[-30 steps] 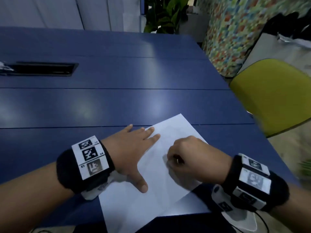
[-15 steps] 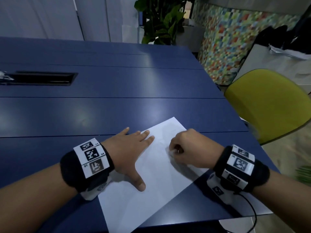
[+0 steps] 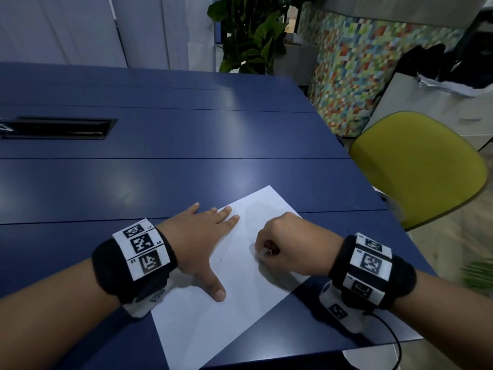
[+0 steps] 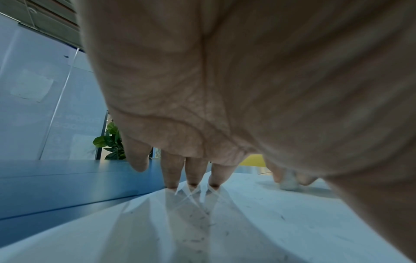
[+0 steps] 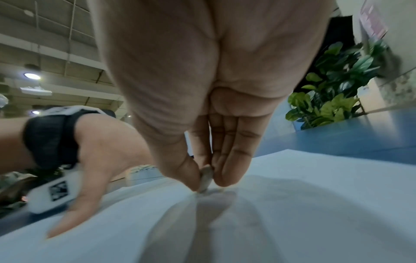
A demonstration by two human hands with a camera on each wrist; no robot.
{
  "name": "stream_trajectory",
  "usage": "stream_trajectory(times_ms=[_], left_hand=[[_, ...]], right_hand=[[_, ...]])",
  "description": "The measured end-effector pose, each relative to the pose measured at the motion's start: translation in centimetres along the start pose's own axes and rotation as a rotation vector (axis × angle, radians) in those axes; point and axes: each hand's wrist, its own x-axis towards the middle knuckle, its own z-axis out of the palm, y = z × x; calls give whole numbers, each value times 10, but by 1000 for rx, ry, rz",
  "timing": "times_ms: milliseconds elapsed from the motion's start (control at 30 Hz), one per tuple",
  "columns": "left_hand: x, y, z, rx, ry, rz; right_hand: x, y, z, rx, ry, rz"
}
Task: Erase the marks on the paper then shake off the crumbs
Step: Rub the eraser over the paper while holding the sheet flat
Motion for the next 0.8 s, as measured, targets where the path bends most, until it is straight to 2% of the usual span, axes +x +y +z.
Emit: stream_trajectory(times_ms=[133, 233, 300, 433, 600, 733, 800], left_hand=[[-1, 0, 1, -1, -5, 0], [-1, 0, 1, -3, -7, -1], [-1, 0, 1, 0, -1, 1], [-1, 0, 1, -1, -1, -1], [0, -1, 2, -3, -7, 0], [0, -1, 2, -8, -13, -3], [1, -1, 2, -8, -13, -5]], right_hand=[[7, 14, -7, 41, 74, 110], [-1, -3, -1, 26, -7, -13], [-3, -6, -2, 26, -48, -42], [9, 16, -9, 52, 65, 113], [-2, -10, 1, 40, -39, -57], [10, 12, -8, 42, 37, 88], [11, 13, -7, 38, 51, 83]])
